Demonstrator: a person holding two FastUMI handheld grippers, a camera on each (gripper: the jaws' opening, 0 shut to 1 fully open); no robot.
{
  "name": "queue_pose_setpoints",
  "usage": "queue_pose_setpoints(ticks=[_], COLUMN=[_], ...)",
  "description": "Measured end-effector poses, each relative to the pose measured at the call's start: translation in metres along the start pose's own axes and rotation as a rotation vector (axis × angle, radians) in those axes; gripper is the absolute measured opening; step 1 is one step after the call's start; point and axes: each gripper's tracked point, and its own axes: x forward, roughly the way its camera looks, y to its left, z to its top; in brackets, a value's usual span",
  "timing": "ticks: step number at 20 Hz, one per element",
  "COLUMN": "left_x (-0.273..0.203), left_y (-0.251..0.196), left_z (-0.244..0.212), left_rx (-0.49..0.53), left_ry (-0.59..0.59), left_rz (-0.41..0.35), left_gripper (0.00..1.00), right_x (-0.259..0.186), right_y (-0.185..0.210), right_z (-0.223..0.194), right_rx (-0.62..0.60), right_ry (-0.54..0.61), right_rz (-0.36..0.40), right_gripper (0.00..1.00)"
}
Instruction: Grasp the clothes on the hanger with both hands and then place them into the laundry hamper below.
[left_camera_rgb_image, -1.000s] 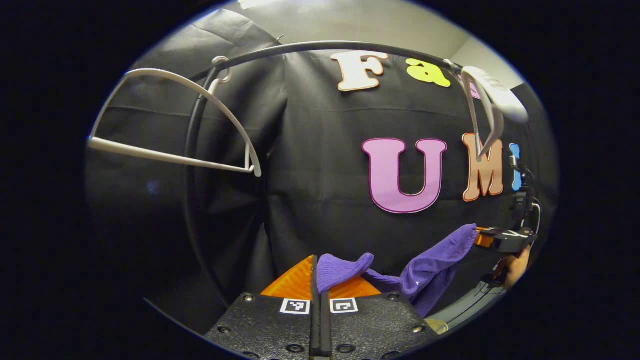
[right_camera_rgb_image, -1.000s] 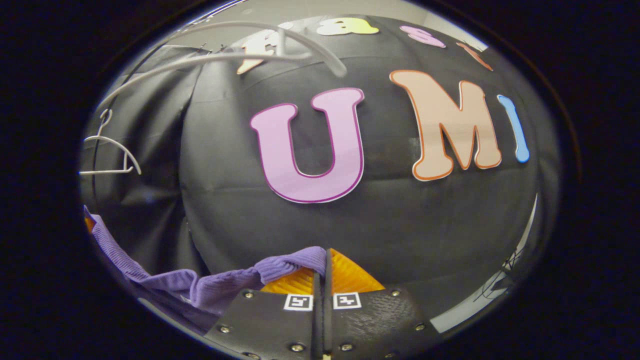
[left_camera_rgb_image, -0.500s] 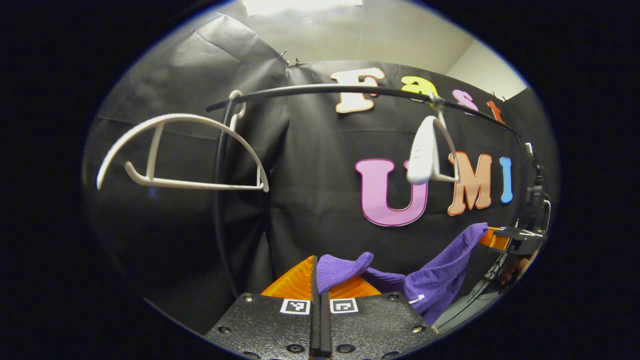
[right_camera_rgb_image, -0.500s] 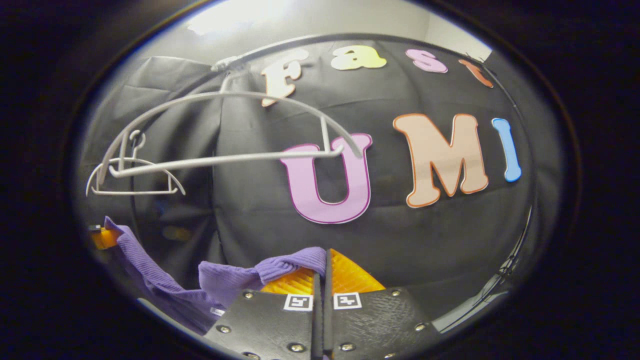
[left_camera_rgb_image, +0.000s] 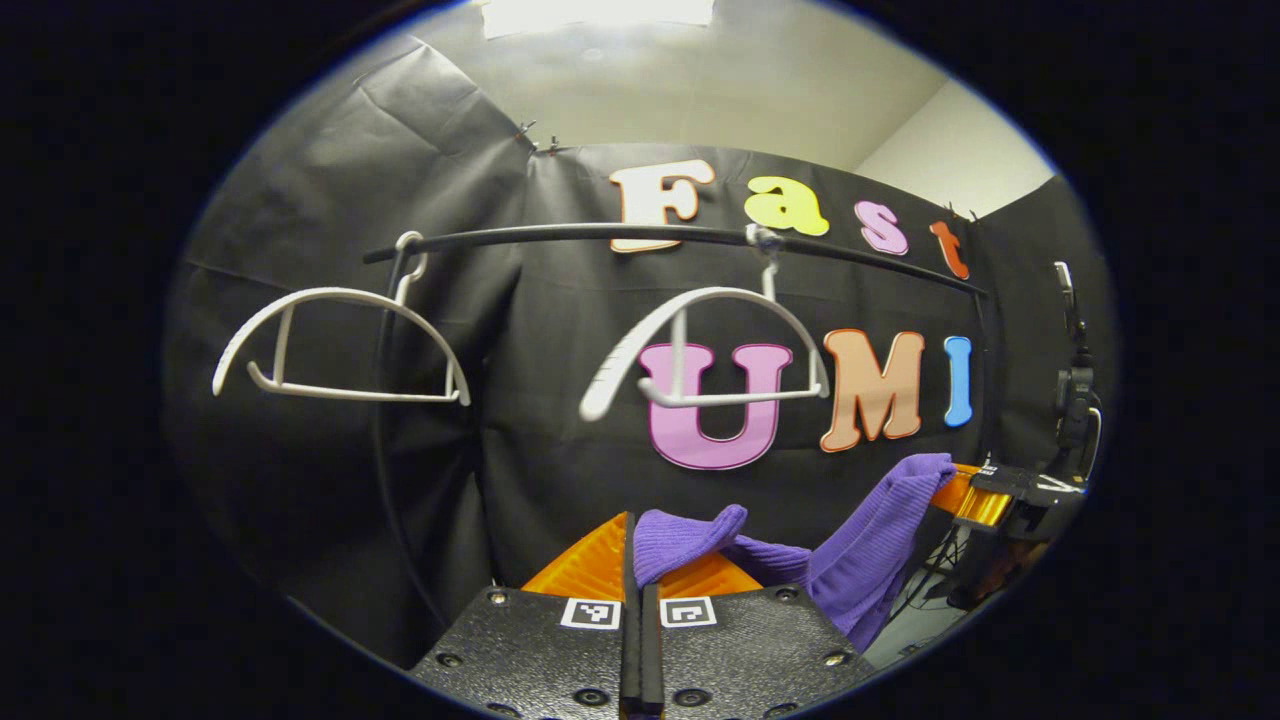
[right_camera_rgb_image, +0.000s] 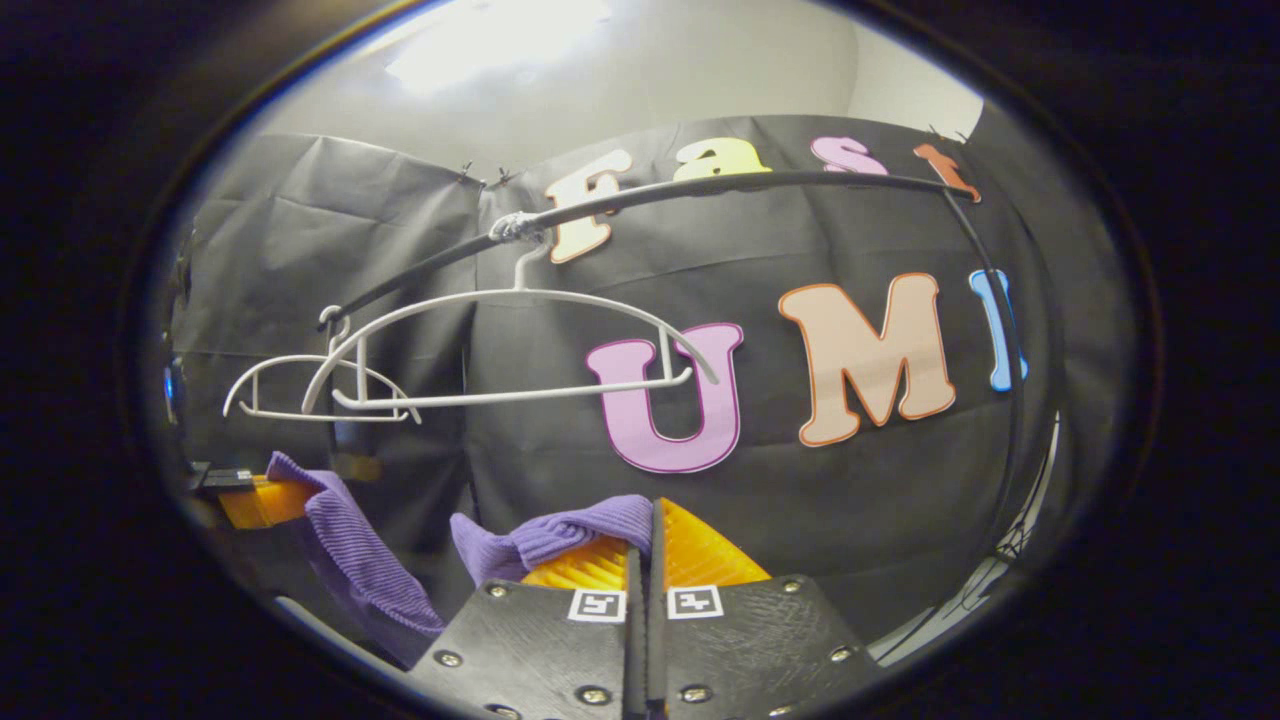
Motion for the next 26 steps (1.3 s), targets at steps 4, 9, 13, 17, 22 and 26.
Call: queue_pose_setpoints(ticks=[4,9,13,17,22,26], left_x=[0.010,0.029,0.042,0.050,0.064,0.071], left_y=[-0.042,-0.085,-0.110,-0.123,-0.120,-0.114], left_z=[0.003,-0.008,-0.028,-0.065,-0.140,-0.195], left_rx=[-0.007,-0.030,-0.025,-0.020,-0.028,-0.041], left_ry=[-0.018,-0.008,-0.007,-0.006,0.103,0.185], left_rz=[-0.050,-0.104,-0.138,-0.165,-0.144,-0.142], left_gripper=[0.00,0.00,0.00,0.00,0.00,0.01], right_x=[-0.013,-0.020,-0.018,-0.017,-0.017,-0.021], right_y=[0.004,0.000,-0.017,-0.037,-0.051,-0.071], right_z=[0.002,-0.002,-0.025,-0.068,-0.141,-0.196], right_rx=[0.019,0.041,0.044,0.034,0.069,0.132], right_ry=[-0.003,0.007,0.039,0.089,0.180,0.247], right_rz=[0.019,0.028,0.004,-0.042,-0.075,-0.128], right_gripper=[0.01,0.01,0.01,0.01,0.01,0.01])
